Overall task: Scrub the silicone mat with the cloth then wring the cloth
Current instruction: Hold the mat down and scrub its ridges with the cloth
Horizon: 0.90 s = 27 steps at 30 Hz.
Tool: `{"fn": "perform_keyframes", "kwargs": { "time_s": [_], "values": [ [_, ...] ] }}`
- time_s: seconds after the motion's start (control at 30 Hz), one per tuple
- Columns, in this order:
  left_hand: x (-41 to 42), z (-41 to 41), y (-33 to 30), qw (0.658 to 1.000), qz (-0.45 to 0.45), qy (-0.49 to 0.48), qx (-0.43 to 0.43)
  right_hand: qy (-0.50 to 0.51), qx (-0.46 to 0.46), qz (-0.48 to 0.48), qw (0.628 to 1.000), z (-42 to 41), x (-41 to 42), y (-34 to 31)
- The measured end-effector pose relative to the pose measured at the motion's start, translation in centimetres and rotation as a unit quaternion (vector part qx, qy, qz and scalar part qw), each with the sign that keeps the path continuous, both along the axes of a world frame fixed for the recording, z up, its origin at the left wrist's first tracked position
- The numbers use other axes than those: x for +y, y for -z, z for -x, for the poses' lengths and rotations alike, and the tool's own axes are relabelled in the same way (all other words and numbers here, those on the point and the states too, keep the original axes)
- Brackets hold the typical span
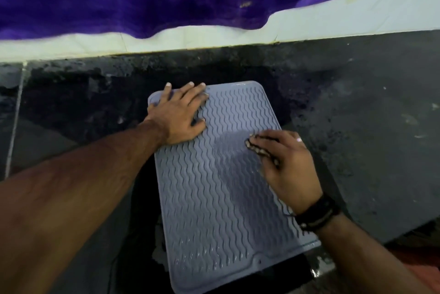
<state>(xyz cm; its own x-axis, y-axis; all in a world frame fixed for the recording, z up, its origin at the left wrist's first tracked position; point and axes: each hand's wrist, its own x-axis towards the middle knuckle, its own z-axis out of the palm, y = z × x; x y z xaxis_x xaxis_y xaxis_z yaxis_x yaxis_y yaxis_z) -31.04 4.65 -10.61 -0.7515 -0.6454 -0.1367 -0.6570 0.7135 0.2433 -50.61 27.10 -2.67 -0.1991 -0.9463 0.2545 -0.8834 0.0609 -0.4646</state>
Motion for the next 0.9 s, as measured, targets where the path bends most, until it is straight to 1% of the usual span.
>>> {"fn": "perform_keyframes", "kwargs": {
  "time_s": [0.13,0.3,0.37,0.43,0.53,0.73,0.8,0.9],
  "values": [
    [0.0,0.4,0.5,0.999,-0.033,-0.023,-0.020,0.015,0.019,0.003,1.000,1.5,-6.8,2.5],
    [0.4,0.4,0.7,0.999,-0.016,-0.030,-0.037,0.013,0.060,-0.017,0.998,2.8,-13.7,4.2],
    [0.4,0.6,0.6,0.997,-0.029,-0.049,-0.044,0.005,0.079,-0.030,0.996,2.7,-15.4,4.3],
    [0.5,0.7,0.6,0.995,-0.046,-0.073,-0.051,-0.015,0.109,-0.052,0.993,2.5,-16.5,4.4],
    [0.6,0.9,0.6,0.994,-0.053,-0.082,-0.056,-0.029,0.159,-0.094,0.982,2.1,-16.8,4.7],
    [0.8,0.7,0.4,0.993,-0.063,-0.086,-0.041,-0.026,0.169,-0.096,0.981,2.6,-15.4,4.8],
    [0.7,0.6,0.5,0.994,-0.059,-0.080,-0.038,-0.026,0.176,-0.093,0.980,2.6,-15.8,4.8],
    [0.7,0.7,0.6,0.996,-0.044,-0.063,-0.042,-0.012,0.158,-0.099,0.982,2.0,-17.5,4.5]
  ]
}}
